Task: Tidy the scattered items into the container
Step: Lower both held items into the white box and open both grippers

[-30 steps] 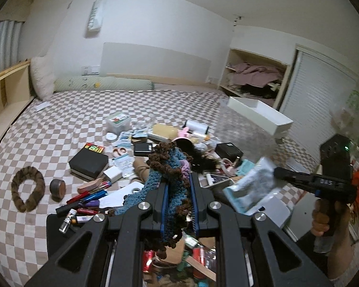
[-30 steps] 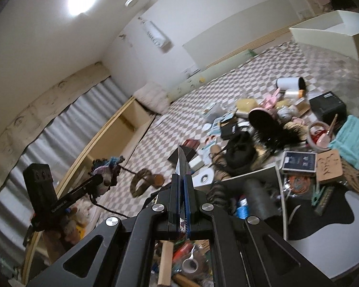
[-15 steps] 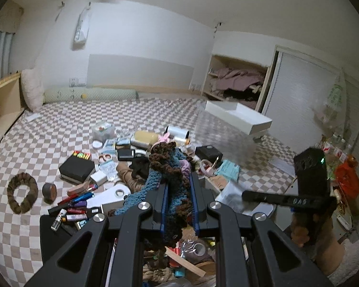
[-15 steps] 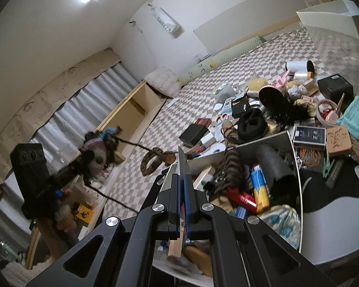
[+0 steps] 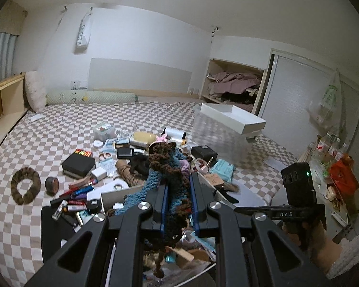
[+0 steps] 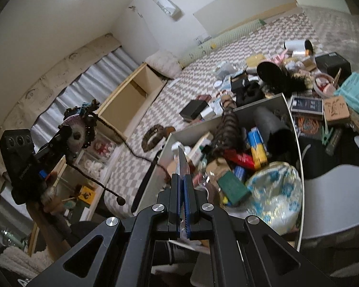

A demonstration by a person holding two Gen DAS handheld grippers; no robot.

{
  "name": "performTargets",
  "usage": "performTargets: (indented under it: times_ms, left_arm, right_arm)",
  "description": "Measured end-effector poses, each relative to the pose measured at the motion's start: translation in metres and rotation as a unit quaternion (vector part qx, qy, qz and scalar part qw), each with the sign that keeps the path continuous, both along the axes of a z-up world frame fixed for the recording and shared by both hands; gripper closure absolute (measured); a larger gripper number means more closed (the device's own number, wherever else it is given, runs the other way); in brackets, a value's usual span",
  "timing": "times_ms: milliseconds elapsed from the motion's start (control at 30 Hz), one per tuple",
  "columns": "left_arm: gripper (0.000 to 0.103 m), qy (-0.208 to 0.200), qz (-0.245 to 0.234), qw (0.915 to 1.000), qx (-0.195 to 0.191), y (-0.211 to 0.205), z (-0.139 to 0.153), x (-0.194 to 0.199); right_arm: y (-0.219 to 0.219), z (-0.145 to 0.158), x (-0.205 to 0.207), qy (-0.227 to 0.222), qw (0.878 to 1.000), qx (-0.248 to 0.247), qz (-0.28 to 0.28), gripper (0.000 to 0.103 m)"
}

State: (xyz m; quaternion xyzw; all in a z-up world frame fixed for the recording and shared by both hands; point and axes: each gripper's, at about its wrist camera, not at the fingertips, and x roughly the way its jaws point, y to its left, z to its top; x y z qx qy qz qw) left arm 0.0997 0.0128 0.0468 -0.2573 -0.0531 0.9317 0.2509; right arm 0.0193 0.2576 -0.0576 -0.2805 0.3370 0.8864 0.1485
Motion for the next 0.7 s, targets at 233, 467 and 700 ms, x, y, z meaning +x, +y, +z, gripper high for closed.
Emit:
performTargets:
  times_ms: [233,467,700]
  left_arm:
    - [0.087,-0.025,0.014,0.9996,-0.005,0.0,-0.02,0.01]
    - [0.087,-0.092,0.05,0.9939,-0.034,0.001,-0.064,-0.009]
    - [0.087,-0.15,0.054,0.9861,-0.049,0.008,-0.102,-0.021]
  right_arm:
    - [0.0,-0.017,0.0,-0.043,0.999,-0.013,0.001,0.099]
    - [0.001,-0.028,-0.006,-0.12,0.993,0.015,-0.001,0.099]
    - [0.003,-0.037,-0.012,-0.208,0.977,0.042,0.03,0.099]
